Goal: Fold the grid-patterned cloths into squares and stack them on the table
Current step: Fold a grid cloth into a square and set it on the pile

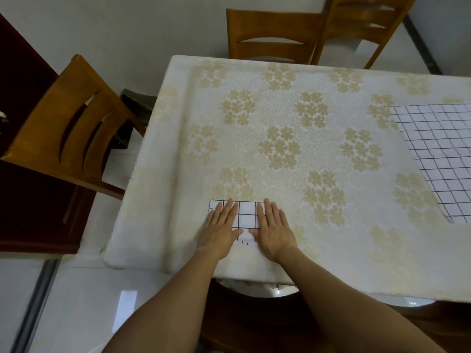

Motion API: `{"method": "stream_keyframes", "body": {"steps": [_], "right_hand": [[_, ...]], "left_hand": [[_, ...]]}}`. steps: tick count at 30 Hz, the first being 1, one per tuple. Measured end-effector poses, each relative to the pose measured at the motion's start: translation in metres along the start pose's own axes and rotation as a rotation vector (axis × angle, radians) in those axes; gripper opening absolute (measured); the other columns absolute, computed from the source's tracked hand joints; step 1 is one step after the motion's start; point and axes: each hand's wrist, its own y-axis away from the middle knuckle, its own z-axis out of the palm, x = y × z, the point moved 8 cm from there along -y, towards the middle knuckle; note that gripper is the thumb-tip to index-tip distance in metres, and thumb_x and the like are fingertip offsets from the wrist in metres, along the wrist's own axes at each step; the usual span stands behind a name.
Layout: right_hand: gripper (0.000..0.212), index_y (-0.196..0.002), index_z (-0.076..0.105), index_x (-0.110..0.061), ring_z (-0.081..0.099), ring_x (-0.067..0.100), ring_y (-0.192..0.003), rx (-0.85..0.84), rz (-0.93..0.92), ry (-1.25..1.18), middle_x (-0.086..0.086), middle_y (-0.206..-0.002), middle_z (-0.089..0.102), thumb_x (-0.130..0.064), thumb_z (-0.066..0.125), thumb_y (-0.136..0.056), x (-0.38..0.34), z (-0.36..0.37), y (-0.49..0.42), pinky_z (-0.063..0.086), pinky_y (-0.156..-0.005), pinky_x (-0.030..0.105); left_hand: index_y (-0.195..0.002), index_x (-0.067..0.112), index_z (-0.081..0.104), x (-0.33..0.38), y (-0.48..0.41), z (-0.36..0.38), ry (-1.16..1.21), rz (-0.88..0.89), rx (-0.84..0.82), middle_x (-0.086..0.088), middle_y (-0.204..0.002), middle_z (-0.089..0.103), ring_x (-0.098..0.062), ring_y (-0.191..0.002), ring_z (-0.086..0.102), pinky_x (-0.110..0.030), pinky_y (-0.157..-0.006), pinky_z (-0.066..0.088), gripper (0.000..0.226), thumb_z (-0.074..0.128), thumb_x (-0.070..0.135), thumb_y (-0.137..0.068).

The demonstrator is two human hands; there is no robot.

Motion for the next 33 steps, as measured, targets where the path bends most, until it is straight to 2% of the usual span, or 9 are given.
{"method": "stream_keyframes", "body": {"steps": [2,3,6,8,9,14,22,27,33], "right_hand": [[0.082,-0.155,-0.014,-0.012,-0.021,0.028,-0.150,-0.006,0.034,-0.045,0.010,-0.160,-0.026,-0.064,-0.008,-0.091,0.004,-0.016,0.007,-0.011,-0.122,0.040],[0.076,-0.156,-0.007,-0.011,-0.014,0.027,-0.151,0.028,0.050,-0.080,0.009,-0.163,-0.018,-0.059,0.003,-0.098,0.007,-0.030,0.010,-0.008,-0.123,0.038],[0.059,-0.152,0.029,-0.006,0.024,0.035,-0.148,0.256,0.058,-0.164,0.017,-0.159,0.028,-0.038,0.037,-0.104,0.020,-0.082,0.025,0.018,-0.122,0.042],[0.050,-0.140,0.047,-0.004,0.047,0.037,-0.132,0.388,0.070,-0.155,0.019,-0.142,0.051,-0.032,0.050,-0.099,0.035,-0.110,0.036,0.036,-0.113,0.046],[0.048,-0.136,0.052,-0.004,0.052,0.037,-0.126,0.423,0.082,-0.139,0.018,-0.136,0.056,-0.031,0.054,-0.097,0.043,-0.122,0.042,0.040,-0.109,0.046],[0.040,-0.126,0.060,-0.008,0.056,0.036,-0.117,0.476,0.151,-0.074,0.015,-0.124,0.063,-0.030,0.057,-0.093,0.096,-0.145,0.090,0.040,-0.106,0.046],[0.049,-0.142,0.046,-0.014,0.044,0.030,-0.132,0.539,0.250,-0.088,0.010,-0.142,0.051,-0.038,0.046,-0.099,0.208,-0.141,0.227,0.029,-0.112,0.041],[0.047,-0.139,0.050,-0.014,0.049,0.031,-0.126,0.659,0.279,-0.136,0.010,-0.137,0.055,-0.039,0.049,-0.098,0.299,-0.142,0.341,0.036,-0.107,0.043],[0.045,-0.137,0.053,-0.015,0.051,0.027,-0.125,0.713,0.306,-0.183,0.008,-0.136,0.056,-0.039,0.050,-0.098,0.389,-0.140,0.446,0.038,-0.109,0.042]], "left_hand": [[-0.160,0.023,0.004,0.005,0.002,-0.016,0.043,-0.018,0.041,0.004,-0.168,-0.008,-0.022,-0.154,-0.013,-0.040,-0.125,-0.006,0.067,0.036,0.045,-0.105],[-0.159,0.022,0.016,0.008,0.001,-0.030,0.076,-0.025,0.116,0.001,-0.168,0.004,-0.024,-0.155,-0.006,-0.041,-0.125,-0.004,0.063,0.042,0.038,-0.104],[-0.145,0.017,0.048,0.025,-0.004,-0.077,0.161,0.009,0.359,-0.006,-0.154,0.042,-0.030,-0.149,0.026,-0.045,-0.124,0.012,0.049,0.056,0.027,-0.097],[-0.136,0.016,0.057,0.047,-0.010,-0.099,0.170,0.070,0.414,-0.006,-0.144,0.054,-0.031,-0.140,0.039,-0.045,-0.121,0.021,0.042,0.058,0.025,-0.096],[-0.135,0.017,0.058,0.060,-0.013,-0.109,0.170,0.097,0.412,-0.005,-0.141,0.056,-0.029,-0.137,0.042,-0.043,-0.121,0.023,0.040,0.058,0.026,-0.096],[-0.134,0.022,0.057,0.142,-0.001,-0.133,0.090,0.271,0.366,0.000,-0.138,0.058,-0.022,-0.133,0.047,-0.041,-0.117,0.028,0.038,0.056,0.033,-0.098],[-0.134,0.023,0.056,0.285,0.058,-0.099,0.047,0.293,0.332,-0.002,-0.140,0.055,-0.025,-0.129,0.049,-0.039,-0.113,0.033,0.038,0.053,0.037,-0.099],[-0.133,0.025,0.056,0.407,0.110,-0.077,0.086,0.332,0.439,-0.001,-0.138,0.054,-0.024,-0.126,0.052,-0.042,-0.112,0.037,0.037,0.053,0.040,-0.098],[-0.130,0.025,0.059,0.540,0.155,-0.048,0.063,0.398,0.463,0.000,-0.135,0.055,-0.023,-0.126,0.051,-0.039,-0.111,0.033,0.036,0.053,0.040,-0.098]]}}
